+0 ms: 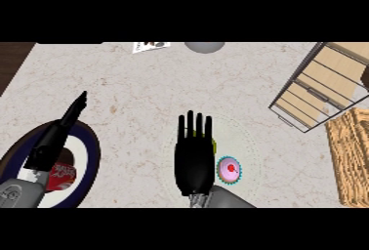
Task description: Pick the pear from the placemat and place it in the tiered shelf
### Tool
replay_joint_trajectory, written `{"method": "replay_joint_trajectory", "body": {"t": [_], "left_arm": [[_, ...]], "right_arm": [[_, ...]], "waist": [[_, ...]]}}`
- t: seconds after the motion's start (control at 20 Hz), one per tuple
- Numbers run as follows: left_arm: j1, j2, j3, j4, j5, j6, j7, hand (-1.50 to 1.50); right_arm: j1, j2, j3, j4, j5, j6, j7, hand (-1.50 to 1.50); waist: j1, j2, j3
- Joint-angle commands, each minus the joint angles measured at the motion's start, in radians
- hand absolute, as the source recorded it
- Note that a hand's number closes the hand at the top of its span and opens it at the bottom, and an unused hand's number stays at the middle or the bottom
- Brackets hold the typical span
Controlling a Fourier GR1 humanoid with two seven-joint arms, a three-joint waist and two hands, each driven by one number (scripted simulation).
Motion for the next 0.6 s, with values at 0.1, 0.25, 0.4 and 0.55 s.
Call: {"method": "replay_joint_trajectory", "body": {"t": [0.1,0.25,0.4,0.55], "left_arm": [[-0.050,-0.019,0.058,0.119,0.004,-0.068,-0.022,0.00],[-0.013,-0.032,0.047,-0.005,-0.027,-0.063,0.042,0.00],[0.020,-0.072,0.060,0.063,-0.058,-0.042,-0.034,0.00],[-0.002,-0.084,0.070,0.073,-0.072,-0.067,-0.025,0.00]], "right_arm": [[0.046,0.017,-0.001,0.059,0.113,-0.076,0.028,-1.50],[0.012,0.018,-0.014,0.098,0.073,-0.095,0.035,-1.50],[0.047,0.018,-0.042,0.009,0.107,-0.030,0.019,-1.50],[0.032,0.018,-0.026,0.098,0.091,-0.101,0.015,-1.50]], "waist": [[-0.010,0.005,-0.007],[0.001,0.004,-0.006],[-0.006,0.003,-0.006],[-0.003,0.005,-0.006]]}}
